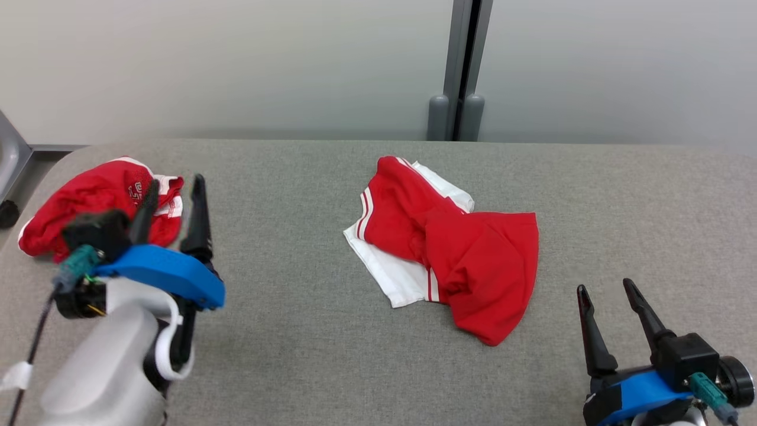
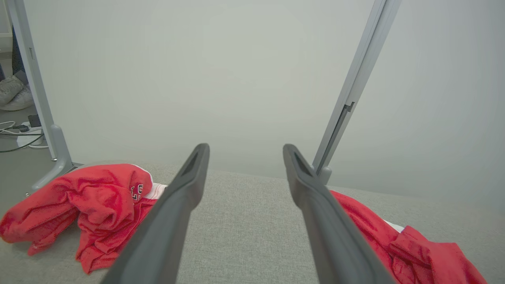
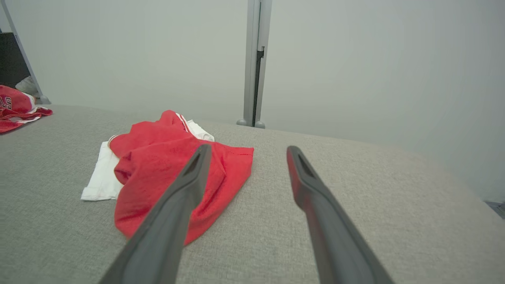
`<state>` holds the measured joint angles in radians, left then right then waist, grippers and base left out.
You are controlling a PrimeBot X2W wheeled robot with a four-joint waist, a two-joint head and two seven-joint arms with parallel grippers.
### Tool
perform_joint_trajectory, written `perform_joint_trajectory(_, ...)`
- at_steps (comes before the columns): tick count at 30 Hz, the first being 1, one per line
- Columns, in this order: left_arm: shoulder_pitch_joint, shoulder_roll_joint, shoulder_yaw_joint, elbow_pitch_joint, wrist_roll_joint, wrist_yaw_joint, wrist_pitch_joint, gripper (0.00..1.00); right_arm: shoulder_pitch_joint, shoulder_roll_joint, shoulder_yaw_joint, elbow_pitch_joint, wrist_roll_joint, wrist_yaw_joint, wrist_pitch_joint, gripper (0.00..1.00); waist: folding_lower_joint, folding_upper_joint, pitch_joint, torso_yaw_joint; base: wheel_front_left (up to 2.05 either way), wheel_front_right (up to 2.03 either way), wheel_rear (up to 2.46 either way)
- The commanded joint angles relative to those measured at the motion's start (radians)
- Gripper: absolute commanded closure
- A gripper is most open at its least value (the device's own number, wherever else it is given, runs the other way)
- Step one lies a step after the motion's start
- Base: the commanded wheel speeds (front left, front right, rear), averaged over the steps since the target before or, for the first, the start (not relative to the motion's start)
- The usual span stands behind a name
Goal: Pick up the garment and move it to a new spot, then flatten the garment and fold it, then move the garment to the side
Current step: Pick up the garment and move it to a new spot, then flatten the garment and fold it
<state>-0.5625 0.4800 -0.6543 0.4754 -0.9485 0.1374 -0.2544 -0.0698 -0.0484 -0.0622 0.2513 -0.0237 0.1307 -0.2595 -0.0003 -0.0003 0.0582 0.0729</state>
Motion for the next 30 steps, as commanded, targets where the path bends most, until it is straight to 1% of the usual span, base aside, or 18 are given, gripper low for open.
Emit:
perform_joint_trajectory(1,0.057,-0.032,0.000,-0.031,0.009,0.019,-0.007,0.00,0.026,-0.004,-0.001,0.006,0.009,0.000,-0.006,0.00,0.0003,0.0003,-0.020,-0.011,0.00,0.00,0.00)
perform_joint_trajectory(6,0.177,-0.097,-0.011,-0.051,0.036,0.051,-0.012,0.00,0.063,-0.004,-0.003,0.016,0.033,0.000,-0.007,0.00,0.0003,0.0003,-0.052,-0.018,0.00,0.00,0.00)
perform_joint_trajectory(9,0.247,-0.135,0.024,-0.049,0.068,0.069,-0.012,0.00,0.080,-0.004,-0.010,0.016,0.045,0.000,-0.007,0.00,0.0003,0.0003,-0.066,-0.025,0.00,0.00,0.00)
perform_joint_trajectory(13,0.333,-0.163,0.078,-0.053,0.123,0.074,-0.012,0.00,0.091,-0.004,-0.014,0.018,0.052,0.000,-0.007,0.00,0.0003,0.0003,-0.080,-0.030,0.00,0.00,0.00)
perform_joint_trajectory(16,0.385,-0.189,0.118,-0.065,0.165,0.067,-0.012,0.00,0.100,-0.004,-0.013,0.022,0.058,0.000,-0.007,0.00,0.0003,0.0003,-0.088,-0.030,0.00,0.00,0.00)
perform_joint_trajectory(20,0.418,-0.208,0.155,-0.069,0.212,0.049,-0.012,0.00,0.094,-0.004,-0.012,0.036,0.061,0.000,-0.007,0.00,0.0003,0.0003,-0.095,-0.021,0.00,0.00,0.00)
perform_joint_trajectory(27,0.420,-0.236,0.180,-0.056,0.259,0.022,-0.012,0.00,0.065,-0.004,-0.012,0.059,0.054,0.000,-0.007,0.00,0.0003,0.0003,-0.093,-0.010,0.00,0.00,0.00)
perform_joint_trajectory(29,0.419,-0.239,0.181,-0.053,0.263,0.021,-0.012,0.00,0.062,-0.004,-0.010,0.061,0.055,0.000,-0.007,0.00,0.0003,0.0003,-0.093,-0.010,0.00,0.00,0.00)
perform_joint_trajectory(30,0.417,-0.246,0.181,-0.048,0.268,0.012,-0.012,0.00,0.058,-0.004,-0.006,0.065,0.058,0.000,-0.007,0.00,0.0003,0.0003,-0.091,-0.010,0.00,0.00,0.00)
